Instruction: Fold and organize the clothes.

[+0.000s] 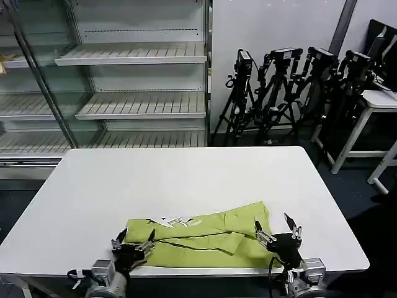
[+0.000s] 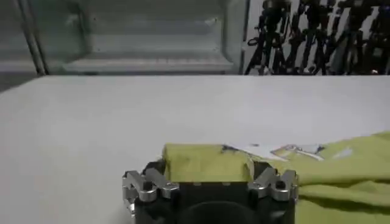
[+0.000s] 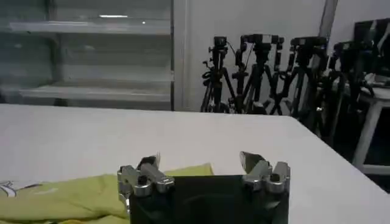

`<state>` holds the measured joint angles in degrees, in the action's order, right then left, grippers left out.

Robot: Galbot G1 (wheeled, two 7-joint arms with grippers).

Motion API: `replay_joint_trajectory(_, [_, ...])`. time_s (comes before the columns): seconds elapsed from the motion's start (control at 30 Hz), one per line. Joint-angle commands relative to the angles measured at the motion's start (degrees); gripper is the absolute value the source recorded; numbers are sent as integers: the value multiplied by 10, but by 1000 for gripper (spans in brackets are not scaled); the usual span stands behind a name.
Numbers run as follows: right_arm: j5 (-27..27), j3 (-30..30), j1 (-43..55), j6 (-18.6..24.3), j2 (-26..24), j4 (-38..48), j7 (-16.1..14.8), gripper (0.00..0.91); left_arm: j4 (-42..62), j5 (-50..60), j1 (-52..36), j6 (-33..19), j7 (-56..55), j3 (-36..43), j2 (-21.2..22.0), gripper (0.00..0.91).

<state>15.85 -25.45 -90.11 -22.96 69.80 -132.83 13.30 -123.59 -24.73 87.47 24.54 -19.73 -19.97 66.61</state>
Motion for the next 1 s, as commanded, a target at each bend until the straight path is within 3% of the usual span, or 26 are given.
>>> replay_joint_trajectory(0.03, [-4,-3,-4,1,1,-6,1,907,28,6,-3,9,-8,17,24,20])
replay_joint_trajectory(0.57, [-1,-1,-4,2,9,-14,8,907,21,-61,5,-1,-6,-20,18,20])
replay_joint_trajectory(0.87, [8,-16,-4,4,5,-19,9,907,-7,-167,17,5,-5,-140,-46,20])
replay_joint_trajectory(1.0, [9,-15,-2,4,5,-18,9,907,-3,-209,27,7,-5,-232,-81,20])
